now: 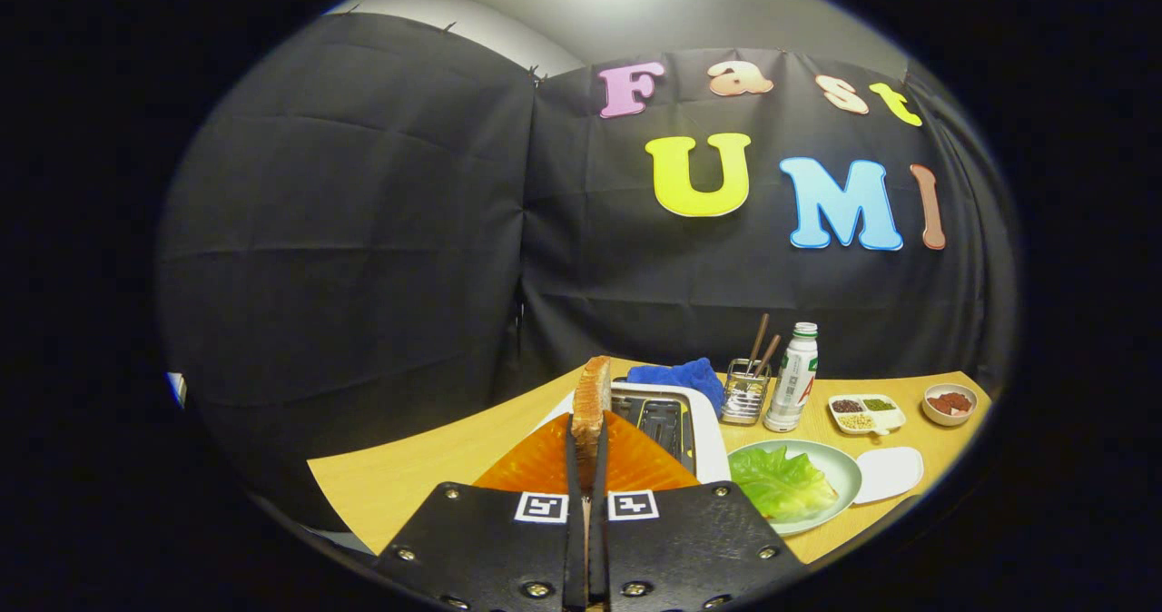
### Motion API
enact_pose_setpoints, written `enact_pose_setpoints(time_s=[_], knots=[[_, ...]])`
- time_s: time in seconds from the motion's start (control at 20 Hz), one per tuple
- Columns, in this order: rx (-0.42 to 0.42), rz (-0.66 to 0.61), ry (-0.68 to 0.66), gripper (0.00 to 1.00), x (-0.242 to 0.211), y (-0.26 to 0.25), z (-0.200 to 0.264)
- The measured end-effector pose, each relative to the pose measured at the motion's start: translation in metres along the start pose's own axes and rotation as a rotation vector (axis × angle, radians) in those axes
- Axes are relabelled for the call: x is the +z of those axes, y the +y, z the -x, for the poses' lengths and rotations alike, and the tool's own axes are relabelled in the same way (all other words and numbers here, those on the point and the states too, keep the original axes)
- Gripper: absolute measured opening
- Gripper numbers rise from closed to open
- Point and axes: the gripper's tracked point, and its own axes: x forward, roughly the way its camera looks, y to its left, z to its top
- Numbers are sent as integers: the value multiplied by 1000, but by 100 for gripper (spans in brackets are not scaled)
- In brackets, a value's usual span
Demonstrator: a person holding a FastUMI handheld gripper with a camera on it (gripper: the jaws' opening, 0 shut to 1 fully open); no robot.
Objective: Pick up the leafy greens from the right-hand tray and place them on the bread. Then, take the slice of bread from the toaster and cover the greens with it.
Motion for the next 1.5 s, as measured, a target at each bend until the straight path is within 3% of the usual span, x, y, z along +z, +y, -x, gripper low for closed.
enact_pose_setpoints(time_s=[0.45,0.75,1.05,1.5], knots=[[39,-57,-62,2,63,-12,17],[-43,-76,-85,2,78,-90,42],[-206,-72,-55,2,49,-176,46],[-210,-109,90,2,-34,-191,6]])
